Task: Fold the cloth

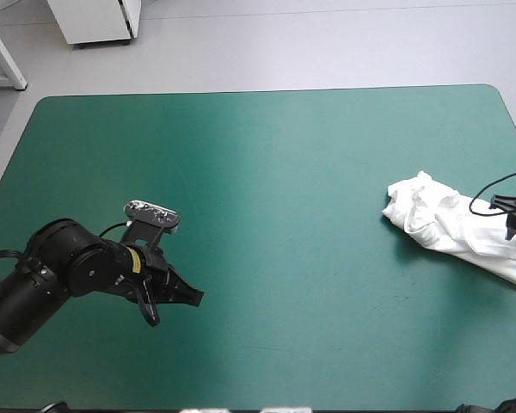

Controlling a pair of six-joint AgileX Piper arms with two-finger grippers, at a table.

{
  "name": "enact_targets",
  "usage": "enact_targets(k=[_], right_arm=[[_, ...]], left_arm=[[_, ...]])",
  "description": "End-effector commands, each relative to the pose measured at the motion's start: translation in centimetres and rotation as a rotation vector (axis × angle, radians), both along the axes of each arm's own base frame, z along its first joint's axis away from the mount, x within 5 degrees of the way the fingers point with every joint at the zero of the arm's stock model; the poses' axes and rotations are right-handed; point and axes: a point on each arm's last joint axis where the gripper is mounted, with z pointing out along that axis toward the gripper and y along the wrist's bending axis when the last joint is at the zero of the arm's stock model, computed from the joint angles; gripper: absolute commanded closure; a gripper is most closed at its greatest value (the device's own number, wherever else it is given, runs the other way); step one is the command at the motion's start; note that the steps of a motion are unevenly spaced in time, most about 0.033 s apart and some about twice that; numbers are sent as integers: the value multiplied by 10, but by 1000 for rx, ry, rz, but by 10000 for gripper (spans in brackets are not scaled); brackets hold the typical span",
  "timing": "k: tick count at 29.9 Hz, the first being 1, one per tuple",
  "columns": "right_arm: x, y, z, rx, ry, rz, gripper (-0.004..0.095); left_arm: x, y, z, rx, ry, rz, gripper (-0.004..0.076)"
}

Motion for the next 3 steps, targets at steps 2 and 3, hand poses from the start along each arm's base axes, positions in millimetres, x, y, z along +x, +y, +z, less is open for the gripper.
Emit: enact_targets(k=[2, 3], right_arm=[[-28, 11, 55, -67, -142, -24, 395], [-33, 15, 62, -58, -173, -25, 405]], left_arm=[[-5, 9, 10, 31, -34, 7, 733], [-4, 10, 11, 40, -51, 12, 733]])
